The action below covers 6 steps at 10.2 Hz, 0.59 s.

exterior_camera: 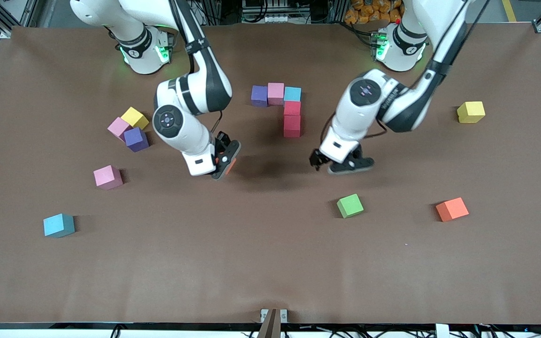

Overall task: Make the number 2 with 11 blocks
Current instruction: 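Release the pink cube while the right gripper carries the orange cube over, then lower the orange cube below the pink cubes while the left gripper grasps green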

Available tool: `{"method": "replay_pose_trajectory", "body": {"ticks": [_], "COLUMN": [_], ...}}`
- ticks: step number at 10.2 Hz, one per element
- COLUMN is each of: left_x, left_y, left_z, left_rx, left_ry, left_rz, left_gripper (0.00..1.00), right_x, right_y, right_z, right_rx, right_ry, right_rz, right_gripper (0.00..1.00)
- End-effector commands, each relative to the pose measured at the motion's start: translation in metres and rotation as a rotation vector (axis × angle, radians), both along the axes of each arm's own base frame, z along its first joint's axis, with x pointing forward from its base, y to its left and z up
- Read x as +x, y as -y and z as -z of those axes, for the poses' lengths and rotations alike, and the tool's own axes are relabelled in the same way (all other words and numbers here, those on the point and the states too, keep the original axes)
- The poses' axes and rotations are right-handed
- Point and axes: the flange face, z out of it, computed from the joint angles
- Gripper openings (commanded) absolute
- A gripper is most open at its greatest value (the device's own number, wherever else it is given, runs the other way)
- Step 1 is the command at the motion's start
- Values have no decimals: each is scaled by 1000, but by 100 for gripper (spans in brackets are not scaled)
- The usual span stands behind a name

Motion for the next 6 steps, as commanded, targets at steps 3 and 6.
{"method": "replay_pose_trajectory", "body": {"ticks": [3,6], "left_x": [60,90], "left_y": [-26,-27], "left_z": [21,31], "left_rx": [19,7], "left_ry": [9,-74], "left_rz": [-28,-104], "left_gripper": [100,100], "right_x": [-52,-89], "right_y": [-52,-83], "right_z": [10,31], "right_rx": [5,25], "right_ry": [30,98], "right_rz": [-108,-297], "right_gripper": [20,16]}}
